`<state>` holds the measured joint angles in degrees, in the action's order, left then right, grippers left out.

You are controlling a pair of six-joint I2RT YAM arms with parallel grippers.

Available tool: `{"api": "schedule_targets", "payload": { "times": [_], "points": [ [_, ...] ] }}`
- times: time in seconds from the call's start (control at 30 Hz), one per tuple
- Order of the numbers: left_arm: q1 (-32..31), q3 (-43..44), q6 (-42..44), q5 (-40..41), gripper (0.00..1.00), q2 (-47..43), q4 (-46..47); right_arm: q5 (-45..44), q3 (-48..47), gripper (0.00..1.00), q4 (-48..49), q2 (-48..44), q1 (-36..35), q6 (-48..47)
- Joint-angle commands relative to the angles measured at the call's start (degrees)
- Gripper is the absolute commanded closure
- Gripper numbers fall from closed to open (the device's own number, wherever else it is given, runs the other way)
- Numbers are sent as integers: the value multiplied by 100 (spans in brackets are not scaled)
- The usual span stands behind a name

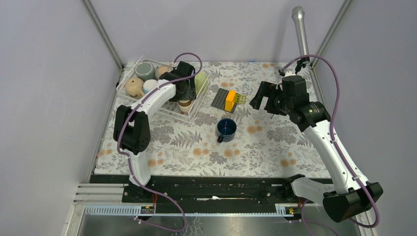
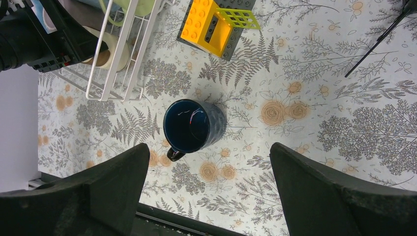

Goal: Unload the cups from the dish rack
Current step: Unload the cup from the dish rack.

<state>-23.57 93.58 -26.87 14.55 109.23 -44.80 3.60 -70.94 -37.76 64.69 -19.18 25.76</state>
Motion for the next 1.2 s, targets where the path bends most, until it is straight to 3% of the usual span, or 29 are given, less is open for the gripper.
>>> {"api": "schedule_targets", "payload": {
  "times": [0.0, 0.07, 0.13, 0.27, 0.4, 0.6, 0.93, 1.17],
  "points": [
    [-121, -75, 14, -513, 23, -60, -55, -122, 18, 0, 207, 2, -86, 32],
    [-121, -47, 31, -494, 30, -58, -55, -122, 4, 0, 198, 9, -94, 24],
    [-120, -23, 46, -457, 50, -83, -59, -122, -15, 1, 199, 24, -102, 22],
    [-121, 108, 104, -360, 79, -204, -213, -97, -72, 0, 207, 106, -157, 6],
    [-58, 166, 177, -277, 92, -434, -324, -105, -129, 0, 259, 209, -269, 10],
    [31, 353, 297, -193, 100, -742, -584, -96, -149, 0, 390, 313, -386, 66],
    [69, 1073, 367, -201, 100, -1211, -1086, 184, -176, 0, 770, 423, -478, 144],
    [72, 1563, 209, -1099, 100, -1474, -1141, 512, -121, 0, 1342, 399, -562, 286]
  ]
}}
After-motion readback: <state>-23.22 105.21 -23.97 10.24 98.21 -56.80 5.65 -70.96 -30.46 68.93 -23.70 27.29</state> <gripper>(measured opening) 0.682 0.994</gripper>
